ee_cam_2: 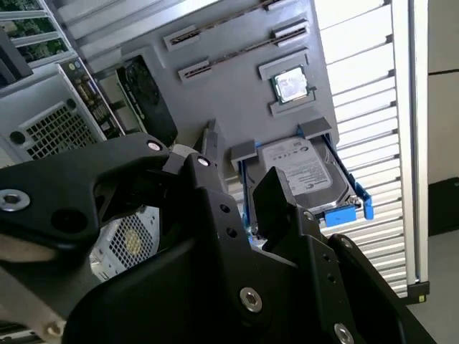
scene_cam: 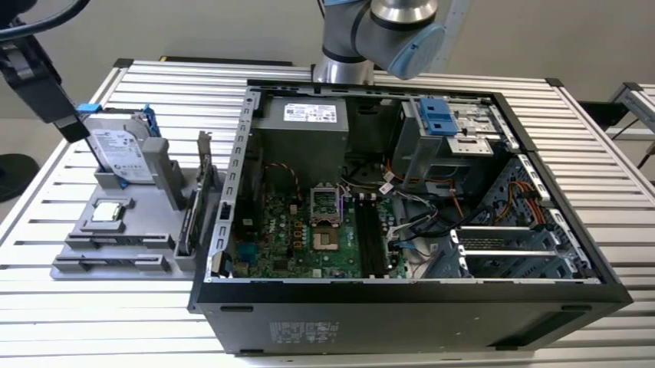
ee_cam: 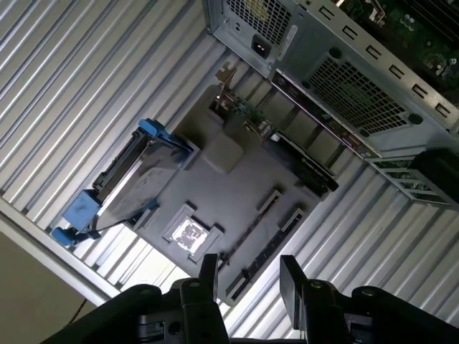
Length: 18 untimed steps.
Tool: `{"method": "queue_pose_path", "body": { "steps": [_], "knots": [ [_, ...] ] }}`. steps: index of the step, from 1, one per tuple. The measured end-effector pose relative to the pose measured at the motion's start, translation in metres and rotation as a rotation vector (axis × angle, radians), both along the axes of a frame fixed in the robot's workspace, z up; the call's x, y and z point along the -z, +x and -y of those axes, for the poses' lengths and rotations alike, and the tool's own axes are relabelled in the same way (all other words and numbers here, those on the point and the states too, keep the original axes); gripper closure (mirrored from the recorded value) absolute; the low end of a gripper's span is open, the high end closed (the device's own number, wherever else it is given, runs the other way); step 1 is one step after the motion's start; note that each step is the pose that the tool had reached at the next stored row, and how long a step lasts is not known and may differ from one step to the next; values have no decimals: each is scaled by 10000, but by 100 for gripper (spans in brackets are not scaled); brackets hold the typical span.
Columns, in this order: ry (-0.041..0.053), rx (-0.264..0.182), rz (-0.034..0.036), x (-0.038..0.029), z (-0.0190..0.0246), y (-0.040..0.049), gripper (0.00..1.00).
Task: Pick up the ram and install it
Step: 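Reach for the ram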
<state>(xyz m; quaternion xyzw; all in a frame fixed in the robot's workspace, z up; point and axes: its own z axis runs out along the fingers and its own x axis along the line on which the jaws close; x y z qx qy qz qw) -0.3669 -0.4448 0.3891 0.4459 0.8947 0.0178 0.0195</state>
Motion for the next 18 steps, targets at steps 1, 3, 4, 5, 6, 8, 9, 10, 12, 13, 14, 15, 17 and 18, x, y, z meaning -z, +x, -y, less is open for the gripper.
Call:
{"method": "queue_pose_path", "body": {
  "steps": [1, 3, 4, 5, 6, 8, 9, 10, 12, 13, 14, 15, 17, 18],
  "knots": [
    [0, 108, 0, 0, 0, 0, 0],
    [0, 307, 0, 0, 0, 0, 0],
    [0, 405, 0, 0, 0, 0, 0],
    [0, 499, 0, 0, 0, 0, 0],
    [0, 597, 0, 0, 0, -1, 0],
    [0, 785, -1, 0, 0, -1, 0],
    [0, 875, 0, 0, 0, -1, 0],
    [0, 965, 0, 0, 0, -2, 0],
    [0, 1138, 0, 0, 0, -2, 0],
    [0, 1223, 0, 0, 0, -3, 0],
    [0, 1311, -1, 0, 0, -3, 0],
    [-1, 1398, -1, 0, 0, -4, 0],
    [-1, 1565, 0, 0, 0, -4, 0],
    [0, 1650, 0, 0, 0, -5, 0]
  ]
}}
